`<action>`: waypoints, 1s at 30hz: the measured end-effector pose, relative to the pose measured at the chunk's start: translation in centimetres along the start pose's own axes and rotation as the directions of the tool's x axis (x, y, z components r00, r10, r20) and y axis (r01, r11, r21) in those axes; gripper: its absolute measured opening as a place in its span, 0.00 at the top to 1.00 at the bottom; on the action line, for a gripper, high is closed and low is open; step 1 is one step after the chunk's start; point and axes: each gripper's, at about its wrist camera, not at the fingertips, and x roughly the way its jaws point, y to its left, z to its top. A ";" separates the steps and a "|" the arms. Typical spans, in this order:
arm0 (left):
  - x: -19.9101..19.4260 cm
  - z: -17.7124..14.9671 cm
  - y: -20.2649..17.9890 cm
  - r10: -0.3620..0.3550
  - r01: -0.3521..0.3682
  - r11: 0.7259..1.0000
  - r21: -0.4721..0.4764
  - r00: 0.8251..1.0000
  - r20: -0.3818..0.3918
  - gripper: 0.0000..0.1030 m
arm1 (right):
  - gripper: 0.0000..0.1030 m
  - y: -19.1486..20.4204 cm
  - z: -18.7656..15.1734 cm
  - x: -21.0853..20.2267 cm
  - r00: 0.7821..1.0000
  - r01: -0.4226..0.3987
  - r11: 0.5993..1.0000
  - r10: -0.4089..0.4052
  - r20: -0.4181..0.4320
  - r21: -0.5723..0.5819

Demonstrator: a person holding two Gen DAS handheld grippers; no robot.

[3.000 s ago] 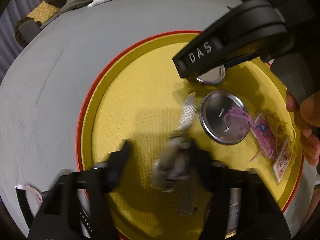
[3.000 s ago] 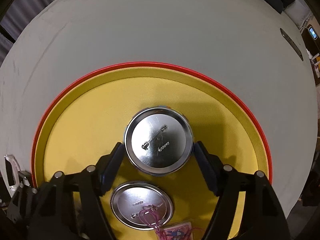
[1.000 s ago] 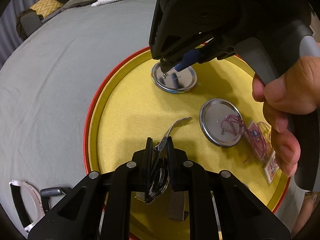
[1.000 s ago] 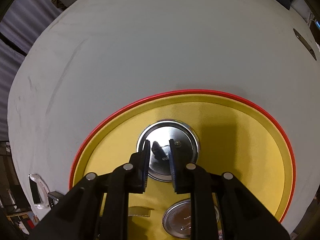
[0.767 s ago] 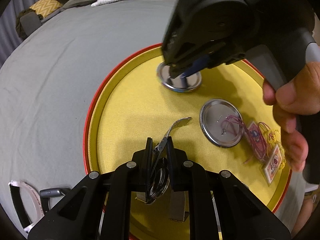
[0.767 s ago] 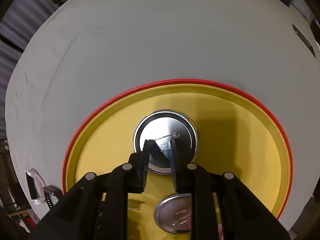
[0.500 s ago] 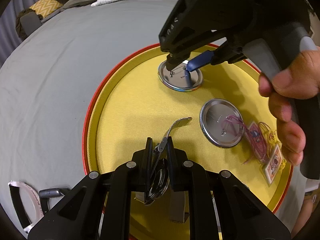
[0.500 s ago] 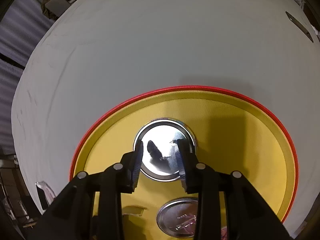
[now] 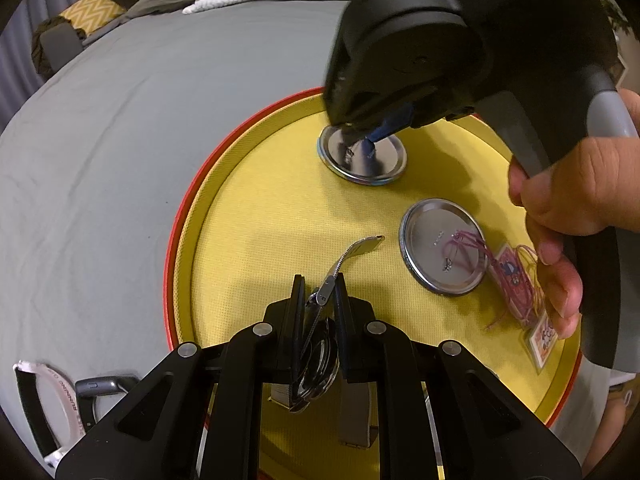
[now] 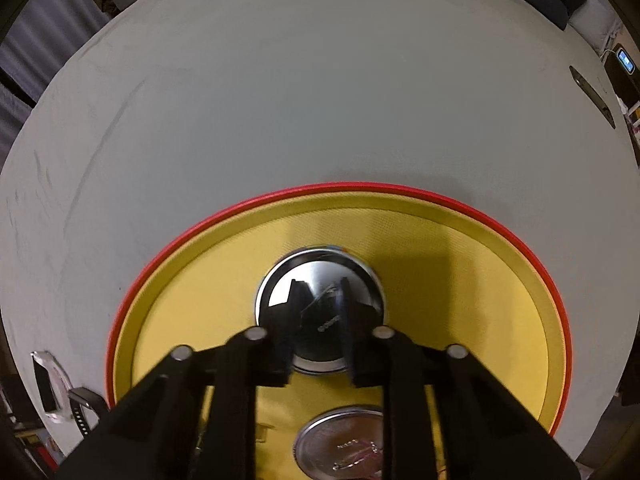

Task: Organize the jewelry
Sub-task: 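Lift the mesh watch and pin button up out of the tray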

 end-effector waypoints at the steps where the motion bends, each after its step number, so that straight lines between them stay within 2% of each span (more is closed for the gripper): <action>1: 0.0 0.0 0.0 0.000 0.000 1.000 -0.002 1.000 -0.002 0.87 | 0.90 0.0 -0.1 0.0 1.000 -0.002 1.000 0.002 -0.001 -0.001; 4: 0.0 -0.1 0.1 0.000 0.000 1.000 -0.005 1.000 -0.005 0.87 | 0.96 0.3 -0.2 -0.1 1.000 0.006 1.000 -0.006 -0.001 -0.021; 13: -0.1 0.3 0.5 -0.004 0.003 1.000 -0.026 1.000 -0.009 0.87 | 0.96 1.3 -0.4 -1.0 1.000 0.006 0.999 -0.006 0.012 -0.039; 20: -0.3 0.4 1.3 0.007 -0.007 0.999 -0.044 1.000 0.000 0.89 | 0.96 1.2 -0.9 -3.5 0.999 -0.009 1.000 0.010 0.046 -0.025; 25: -1.2 0.6 1.7 0.007 -0.007 0.998 -0.065 1.000 0.010 0.95 | 0.96 -0.2 -1.5 -5.1 0.997 -0.013 1.000 0.014 0.074 -0.015; 30: -2.8 0.9 1.6 0.009 -0.007 0.997 -0.073 1.000 0.030 0.95 | 0.96 -1.4 -2.2 -6.9 0.995 -0.024 1.000 0.024 0.099 -0.006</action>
